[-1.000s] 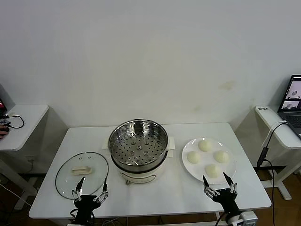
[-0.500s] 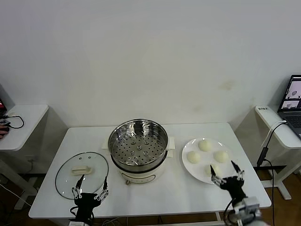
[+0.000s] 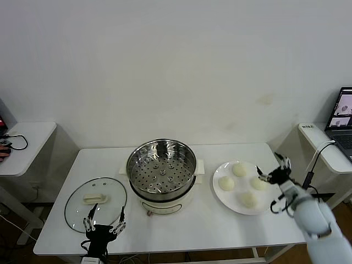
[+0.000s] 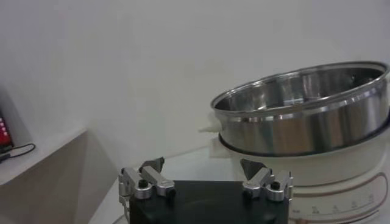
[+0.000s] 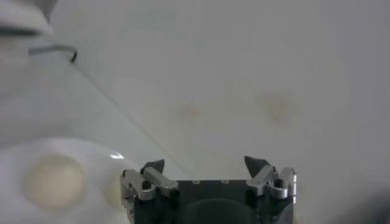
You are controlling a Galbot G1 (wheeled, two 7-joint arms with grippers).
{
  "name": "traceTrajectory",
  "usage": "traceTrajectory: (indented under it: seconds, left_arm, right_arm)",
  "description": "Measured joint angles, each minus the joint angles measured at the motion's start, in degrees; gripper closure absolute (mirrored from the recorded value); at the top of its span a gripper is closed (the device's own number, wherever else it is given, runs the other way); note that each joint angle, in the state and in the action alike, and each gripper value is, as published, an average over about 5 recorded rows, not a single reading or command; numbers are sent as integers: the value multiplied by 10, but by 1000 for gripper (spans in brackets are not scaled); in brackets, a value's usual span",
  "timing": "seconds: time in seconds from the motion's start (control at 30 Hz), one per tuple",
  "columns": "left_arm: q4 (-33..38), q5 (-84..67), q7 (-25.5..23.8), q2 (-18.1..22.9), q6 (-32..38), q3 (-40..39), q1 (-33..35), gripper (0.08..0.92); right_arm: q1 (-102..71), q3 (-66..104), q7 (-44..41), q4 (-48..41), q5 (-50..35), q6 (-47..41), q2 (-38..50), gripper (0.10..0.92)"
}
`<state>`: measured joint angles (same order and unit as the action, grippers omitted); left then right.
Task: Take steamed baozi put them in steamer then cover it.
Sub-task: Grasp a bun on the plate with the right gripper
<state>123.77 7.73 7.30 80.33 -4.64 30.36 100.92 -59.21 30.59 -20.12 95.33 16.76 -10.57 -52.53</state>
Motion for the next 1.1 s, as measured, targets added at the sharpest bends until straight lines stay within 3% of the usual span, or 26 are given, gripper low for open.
traceTrajectory:
  seconds: [0.27, 0.67, 1.1]
  left_arm:
    - [0, 10, -3, 3, -2, 0, 0, 177]
    - [7, 14, -3, 2, -3, 13, 11, 177]
    - [9, 15, -3, 1, -4, 21, 11, 177]
  right_arm:
    - [176, -130, -144, -127, 75, 43, 56, 202]
    - [397, -355, -355, -280, 90, 93, 61, 203]
    - [488, -474, -422, -406, 82, 100, 11, 203]
